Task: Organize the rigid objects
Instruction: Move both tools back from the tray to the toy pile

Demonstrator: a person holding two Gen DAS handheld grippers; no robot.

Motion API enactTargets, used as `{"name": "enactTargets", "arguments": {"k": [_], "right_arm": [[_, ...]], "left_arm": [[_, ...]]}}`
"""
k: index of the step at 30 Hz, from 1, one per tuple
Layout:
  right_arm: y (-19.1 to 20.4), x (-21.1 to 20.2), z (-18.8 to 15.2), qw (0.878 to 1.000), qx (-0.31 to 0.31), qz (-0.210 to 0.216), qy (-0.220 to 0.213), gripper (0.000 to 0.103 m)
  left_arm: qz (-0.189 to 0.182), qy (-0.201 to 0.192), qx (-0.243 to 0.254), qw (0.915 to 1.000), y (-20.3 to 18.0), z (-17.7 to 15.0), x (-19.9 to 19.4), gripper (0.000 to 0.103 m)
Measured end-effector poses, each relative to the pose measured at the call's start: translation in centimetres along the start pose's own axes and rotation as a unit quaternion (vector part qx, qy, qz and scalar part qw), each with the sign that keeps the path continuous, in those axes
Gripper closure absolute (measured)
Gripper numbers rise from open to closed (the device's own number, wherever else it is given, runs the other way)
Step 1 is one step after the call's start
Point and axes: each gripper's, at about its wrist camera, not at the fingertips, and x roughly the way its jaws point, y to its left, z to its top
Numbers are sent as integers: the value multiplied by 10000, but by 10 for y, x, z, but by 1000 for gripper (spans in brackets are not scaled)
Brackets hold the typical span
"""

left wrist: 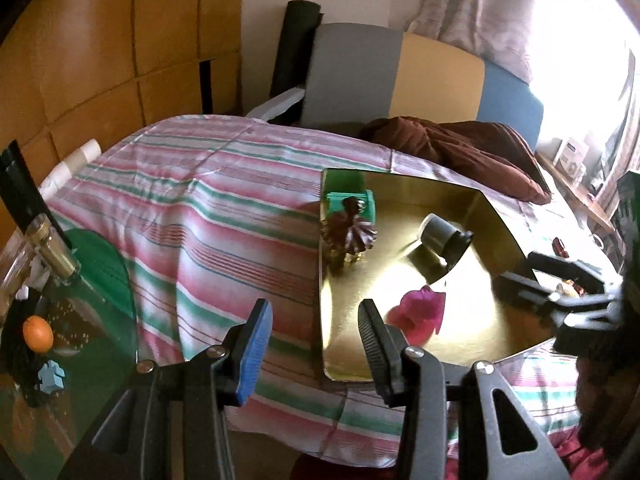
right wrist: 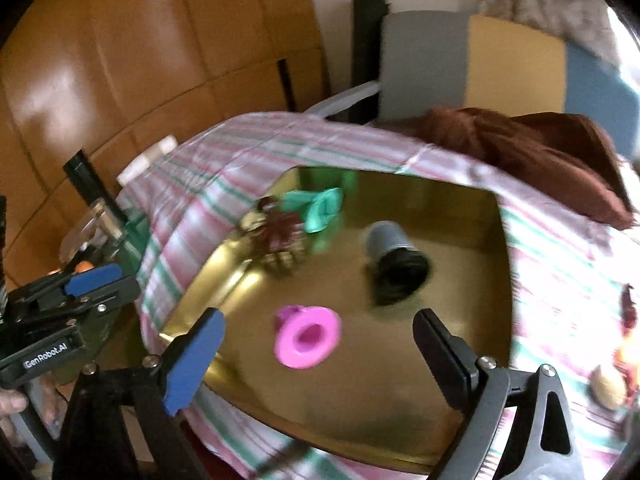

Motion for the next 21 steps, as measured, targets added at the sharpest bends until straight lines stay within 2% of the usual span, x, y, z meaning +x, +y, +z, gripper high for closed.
{"name": "enactTargets", "arguments": {"k": [6,11,17,21], "right_arm": [[-51,-34,-5,9981,340,-479,-187,5],[-97,-64,-13,9916,666,-1042,-369,3],[-160,-101,-28,9774,1172,-1682,-516,1],[-201,-122,-42,9637,1475,-2150,-575,0]], "left_arm": [[-166,27,210,9996,-18,1,-1,58],[-379,70,409,9984,-37,2,-1,58],[-581,115,724,9956,-65,5,-1,58],[-745,176,920,9928,-84,7,2,58]]}}
